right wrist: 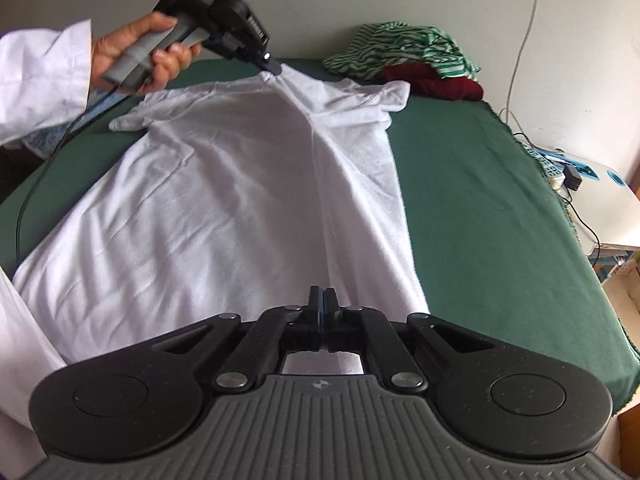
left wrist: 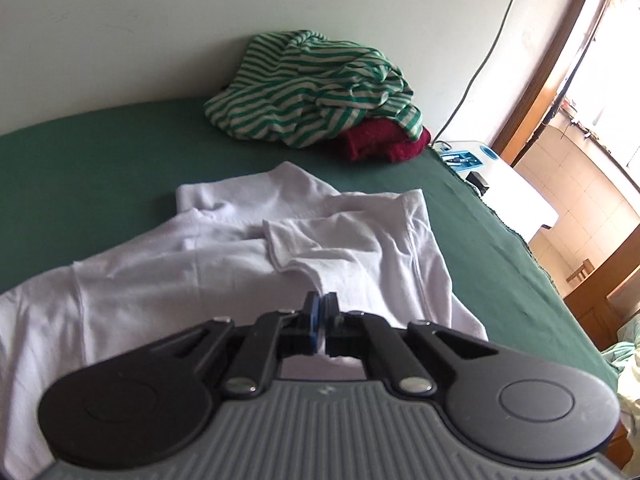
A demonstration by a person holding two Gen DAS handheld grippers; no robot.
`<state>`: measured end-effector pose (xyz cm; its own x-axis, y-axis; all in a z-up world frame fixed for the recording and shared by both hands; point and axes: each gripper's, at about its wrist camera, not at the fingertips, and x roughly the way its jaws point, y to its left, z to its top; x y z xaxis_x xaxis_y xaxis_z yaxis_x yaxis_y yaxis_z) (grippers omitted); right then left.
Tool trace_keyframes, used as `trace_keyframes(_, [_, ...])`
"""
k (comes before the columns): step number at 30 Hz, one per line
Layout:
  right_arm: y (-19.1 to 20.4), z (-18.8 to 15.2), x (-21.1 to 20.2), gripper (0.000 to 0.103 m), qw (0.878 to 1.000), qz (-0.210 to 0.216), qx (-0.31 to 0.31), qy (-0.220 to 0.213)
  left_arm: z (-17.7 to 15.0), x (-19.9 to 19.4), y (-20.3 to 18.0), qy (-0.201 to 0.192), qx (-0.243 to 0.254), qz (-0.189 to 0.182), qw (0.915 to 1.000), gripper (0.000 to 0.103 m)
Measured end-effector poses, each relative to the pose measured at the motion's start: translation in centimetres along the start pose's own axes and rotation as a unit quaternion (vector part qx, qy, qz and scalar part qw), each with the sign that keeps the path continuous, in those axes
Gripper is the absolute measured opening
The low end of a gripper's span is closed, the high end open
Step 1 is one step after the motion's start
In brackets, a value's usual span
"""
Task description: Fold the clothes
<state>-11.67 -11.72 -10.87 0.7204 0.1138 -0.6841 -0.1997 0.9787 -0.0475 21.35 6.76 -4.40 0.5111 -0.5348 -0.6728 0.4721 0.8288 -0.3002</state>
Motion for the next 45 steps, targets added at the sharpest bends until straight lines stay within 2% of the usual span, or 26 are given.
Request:
trace_keyframes(2, [0.4,-0.3,-0.2,0.019,1.000,-0.011,-0.016,0.002,-0.3,0.4,-0.2,0.007,0.007,0.004,0.9999,0.000])
trace_keyframes(3, [0.6,-0.5,-0.3,0.021,0.999,-0.022,-0.028,0.004,-0.5,0.6,-0.3,0.010,0.009,0.004,0.9999,0.000])
trace_keyframes(8, [0.4,-1.3,-0.3,0.020,0.997,-0.053,-0.049,0.022,-1.3,1.2,-0.6,0.017,0.005,-0.001,0.9998,0.000])
trace_keyframes(10, [0.2,-1.5,0.1,0.016,0.997,-0.052,-0.042,0.032,-1.5,1.4,-0.6,0.020,0.004,0.001,0.9998,0.000])
trace_keyframes(12, [0.0,-1.2,-0.2,0.000,0.998,-0.042,-0.026,0.034,-1.5,1.6,-0.5,0.022,0.004,0.006,0.9997,0.000])
trace_keyframes(18, [0.9,-0.5,-1.8,0.000,1.000,0.020,0.003,0.016,-1.6,0.8,0.0,0.018,-0.003,0.006,0.9998,0.000])
trace_keyframes(21, [1.2,-1.2,-1.7,0.001,0.999,0.030,0.005,0.027,-1.9,1.3,0.3,0.024,-0.001,0.016,0.9996,0.000])
trace_keyframes(23, [1.4,-1.6,-1.6,0.008,0.999,0.037,0.007,0.034,-2.2,1.7,0.4,0.030,0.002,0.023,0.9993,0.000])
trace_keyframes(25, [1.6,-2.1,-1.6,0.011,0.998,0.044,0.009,0.040,-2.7,2.4,0.3,0.039,0.012,0.031,0.9987,0.000])
trace_keyframes(27, [0.8,-2.5,-2.6,0.014,0.998,0.041,0.029,0.036,-3.0,2.8,0.4,0.041,0.013,0.034,0.9985,0.000])
trace_keyframes(28, [0.3,-2.7,-3.0,0.020,0.998,0.031,0.043,0.037,-3.1,2.9,0.5,0.040,0.011,0.034,0.9985,0.000])
trace_keyframes(29, [-0.1,-3.1,-2.9,0.021,0.997,0.024,0.057,0.042,-3.1,3.0,0.6,0.040,0.009,0.034,0.9986,0.000])
trace_keyframes(31, [-0.8,-3.7,-2.8,0.021,0.995,0.012,0.085,0.053,-3.2,3.4,0.6,0.043,0.010,0.036,0.9984,0.000])
trace_keyframes(36, [-0.8,-4.5,-1.3,0.022,0.988,0.021,0.128,0.088,-3.6,3.5,0.6,0.047,0.005,0.037,0.9982,0.000])
trace_keyframes(39, [-1.0,-3.4,-2.1,0.021,0.988,0.033,0.103,0.107,-3.9,3.1,0.5,0.046,0.007,0.036,0.9983,0.000])
trace_keyframes(42, [-2.9,0.2,-3.9,0.021,0.993,0.043,0.102,0.046,-4.2,2.5,0.1,0.039,0.011,0.029,0.9988,0.000])
trace_keyframes(45, [-5.9,5.3,-3.1,0.027,0.994,0.031,0.103,0.008,-4.4,1.7,-0.2,0.024,0.015,0.027,0.9992,0.000])
